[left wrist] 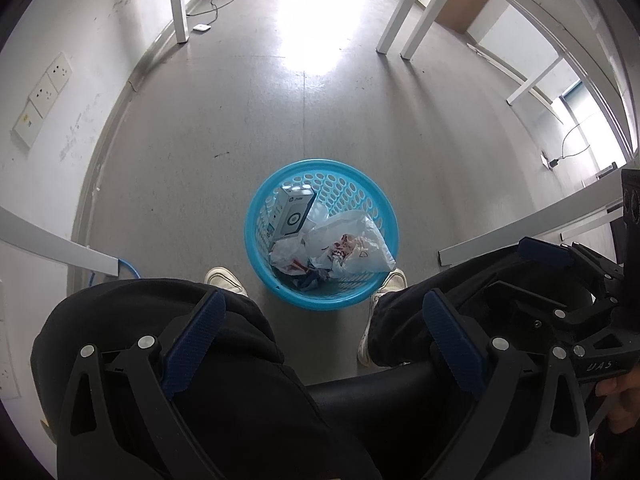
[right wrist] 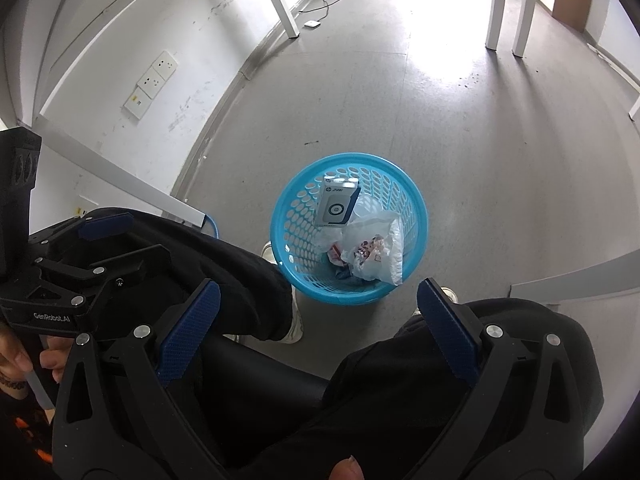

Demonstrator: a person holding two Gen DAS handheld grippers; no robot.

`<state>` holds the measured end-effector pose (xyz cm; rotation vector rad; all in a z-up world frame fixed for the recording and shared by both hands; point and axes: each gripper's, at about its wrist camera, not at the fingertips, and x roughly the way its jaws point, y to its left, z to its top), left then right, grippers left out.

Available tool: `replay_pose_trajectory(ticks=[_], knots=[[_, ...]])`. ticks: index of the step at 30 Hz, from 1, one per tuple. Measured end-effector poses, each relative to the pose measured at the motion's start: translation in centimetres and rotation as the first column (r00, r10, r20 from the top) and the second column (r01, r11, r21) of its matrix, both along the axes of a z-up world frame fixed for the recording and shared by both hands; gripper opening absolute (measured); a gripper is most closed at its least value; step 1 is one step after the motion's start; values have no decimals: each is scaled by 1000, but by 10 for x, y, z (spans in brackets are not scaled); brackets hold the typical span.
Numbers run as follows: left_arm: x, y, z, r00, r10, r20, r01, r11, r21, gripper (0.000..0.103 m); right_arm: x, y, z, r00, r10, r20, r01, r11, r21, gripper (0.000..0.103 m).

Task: Collect trash

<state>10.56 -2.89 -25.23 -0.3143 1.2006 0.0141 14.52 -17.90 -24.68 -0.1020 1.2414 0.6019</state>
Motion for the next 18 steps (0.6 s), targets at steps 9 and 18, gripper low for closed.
replay_pose_trajectory(ticks=[9,18], knots=[[0,-1,-1,1000,-3,-1,3,1000,3,97,3,-3,-1,1000,-4,-11,4,1000,2,94],[0,-2,-2,1000,-6,3,6,1000,-1,97,3,-3,-2,1000,-3,-13,3,1000,3,94]])
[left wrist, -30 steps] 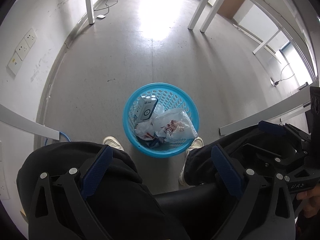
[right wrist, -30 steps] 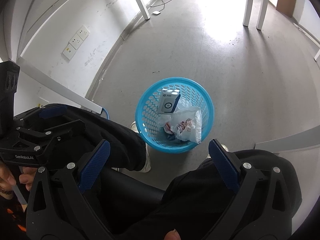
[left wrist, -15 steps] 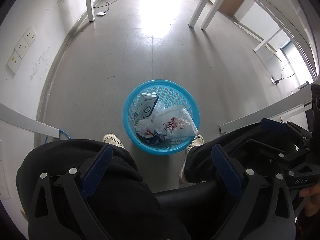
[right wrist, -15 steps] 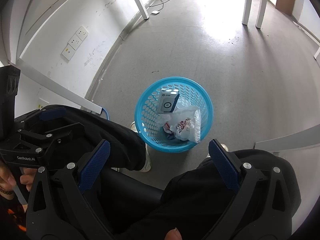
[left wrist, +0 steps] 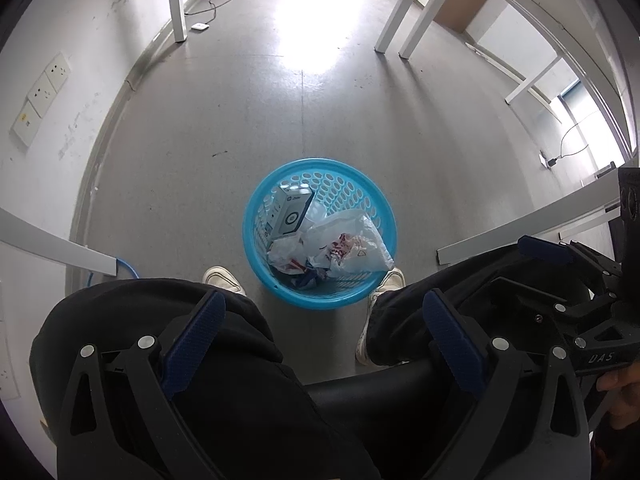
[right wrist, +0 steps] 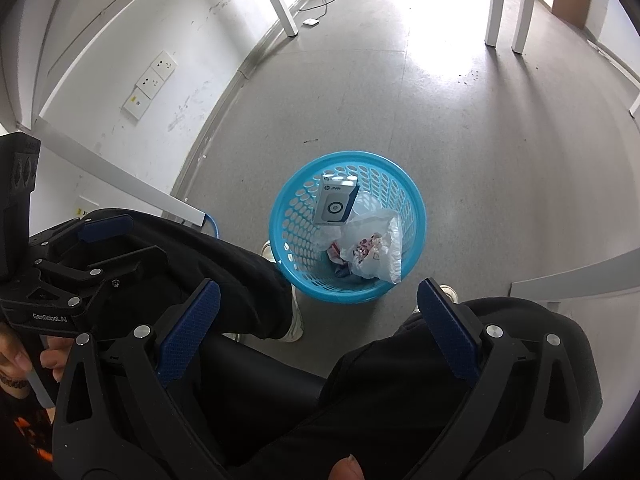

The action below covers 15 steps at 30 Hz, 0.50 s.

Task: Collect trash

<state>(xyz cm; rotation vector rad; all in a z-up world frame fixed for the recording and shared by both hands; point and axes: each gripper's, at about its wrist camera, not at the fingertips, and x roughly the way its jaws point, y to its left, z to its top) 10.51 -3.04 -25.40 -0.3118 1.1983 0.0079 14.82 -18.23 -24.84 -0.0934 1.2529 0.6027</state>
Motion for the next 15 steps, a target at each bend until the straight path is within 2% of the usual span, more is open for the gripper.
replay_pose_trajectory(ticks=[15], knots=[[0,0,-3,1000,2,-9,-1,1000,7,97,1,0,1,1000,0,0,0,1000,-1,94]])
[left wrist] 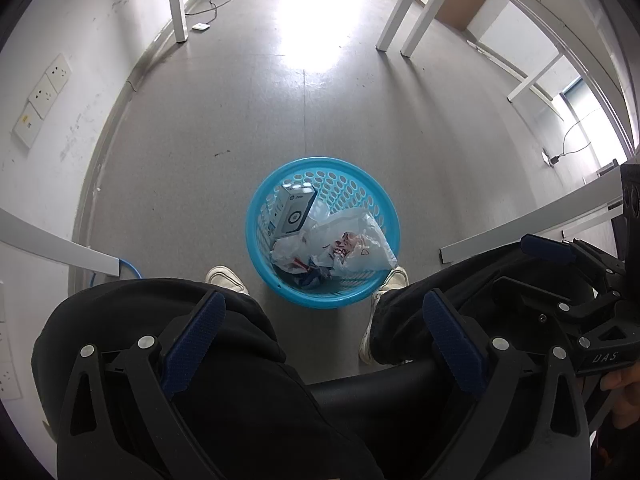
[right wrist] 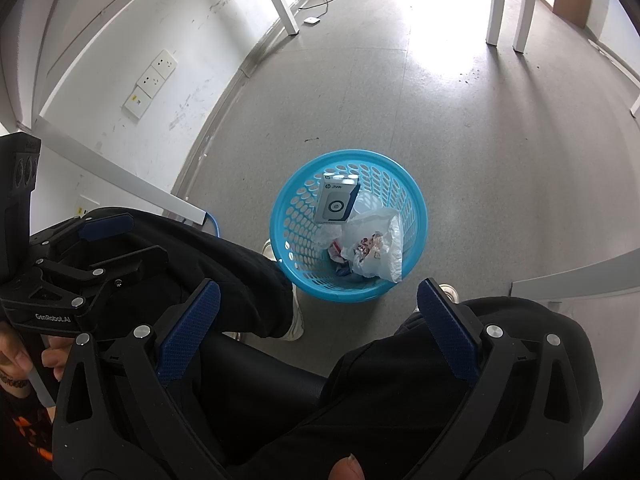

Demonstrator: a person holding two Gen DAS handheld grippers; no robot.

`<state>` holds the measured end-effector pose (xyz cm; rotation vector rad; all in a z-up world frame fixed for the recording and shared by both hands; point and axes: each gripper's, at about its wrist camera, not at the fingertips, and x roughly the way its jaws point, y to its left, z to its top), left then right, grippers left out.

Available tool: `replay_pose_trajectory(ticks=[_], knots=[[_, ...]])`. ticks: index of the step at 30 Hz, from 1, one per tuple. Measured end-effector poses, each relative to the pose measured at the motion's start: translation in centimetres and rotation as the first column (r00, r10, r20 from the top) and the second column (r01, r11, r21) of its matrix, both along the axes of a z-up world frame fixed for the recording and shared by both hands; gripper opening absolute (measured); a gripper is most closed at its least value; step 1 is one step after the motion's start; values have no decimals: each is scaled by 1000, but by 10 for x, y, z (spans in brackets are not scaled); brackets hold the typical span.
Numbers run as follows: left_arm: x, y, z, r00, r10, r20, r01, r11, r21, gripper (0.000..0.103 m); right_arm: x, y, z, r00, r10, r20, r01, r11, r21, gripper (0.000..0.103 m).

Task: Collect trash

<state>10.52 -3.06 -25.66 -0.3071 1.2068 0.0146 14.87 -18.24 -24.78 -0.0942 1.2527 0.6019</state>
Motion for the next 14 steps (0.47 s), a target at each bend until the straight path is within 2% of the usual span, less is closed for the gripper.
replay_pose_trajectory(ticks=[8,14], knots=[[0,4,0,1000,4,3,-4,1000,-9,97,0,0,0,1000,1,-1,-1,1000,-2,94],[2,4,-1,1000,1,-6,-1,1000,17,97,0,0,0,1000,1,-1,-1,1000,-2,94]])
